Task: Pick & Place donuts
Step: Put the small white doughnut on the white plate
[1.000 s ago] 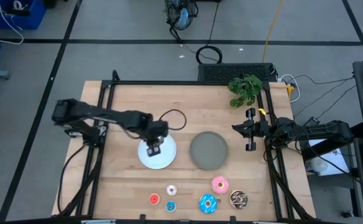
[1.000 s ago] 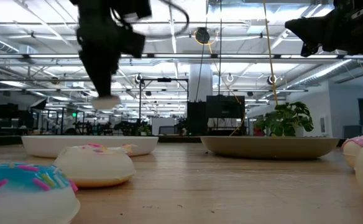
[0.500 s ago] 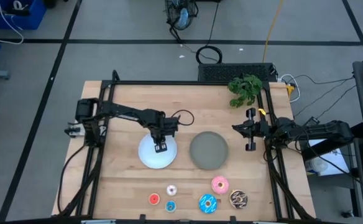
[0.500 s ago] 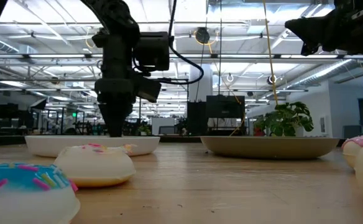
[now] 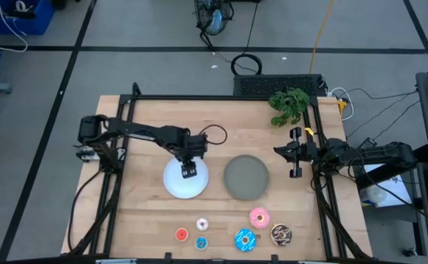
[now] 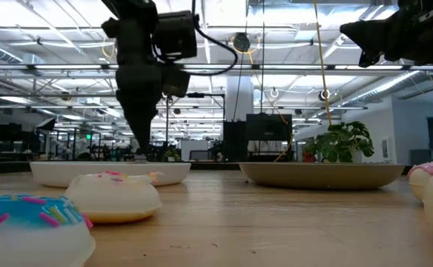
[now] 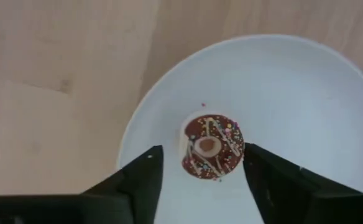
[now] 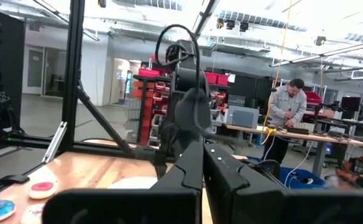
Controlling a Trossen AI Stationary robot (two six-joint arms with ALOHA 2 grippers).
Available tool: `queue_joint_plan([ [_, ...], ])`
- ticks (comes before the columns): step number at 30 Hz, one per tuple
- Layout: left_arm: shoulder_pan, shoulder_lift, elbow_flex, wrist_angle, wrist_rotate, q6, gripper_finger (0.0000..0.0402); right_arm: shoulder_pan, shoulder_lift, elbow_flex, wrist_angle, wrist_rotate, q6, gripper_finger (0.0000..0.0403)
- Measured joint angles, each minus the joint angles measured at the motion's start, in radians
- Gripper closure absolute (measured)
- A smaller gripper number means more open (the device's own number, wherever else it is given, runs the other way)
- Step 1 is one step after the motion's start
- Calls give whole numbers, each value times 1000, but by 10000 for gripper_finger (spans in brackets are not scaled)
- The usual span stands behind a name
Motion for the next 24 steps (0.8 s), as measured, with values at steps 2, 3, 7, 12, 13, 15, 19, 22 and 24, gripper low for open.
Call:
queue_joint_plan([
  [2, -8, -28, 0, -2, 1, -12, 162, 0, 0, 0, -2, 0, 0, 403],
  [3, -16, -46, 0, -6, 8, -20, 160, 0, 0, 0, -4, 0, 0, 403],
  [7, -58, -120, 0, -49, 64, -36, 185, 0, 0, 0, -5, 0, 1, 403],
  [12, -124, -208, 0, -84, 55, -68, 298, 0, 0, 0, -5, 0, 1, 403],
  [13, -142, -222, 0, -86, 52, -75, 328, 0, 0, 0, -5, 0, 0, 403],
  [15, -188, -239, 0, -87, 50, -80, 379, 0, 0, 0, -5, 0, 0, 403],
  [19, -306, -244, 0, -98, -3, -91, 388, 0, 1, 0, -17, 1, -2, 403],
  [22, -373, -227, 0, -93, -23, -169, 397, 0, 1, 0, -10, 2, -2, 403],
  [24, -408, -215, 0, -88, -27, -223, 395, 0, 1, 0, -2, 6, -2, 403],
])
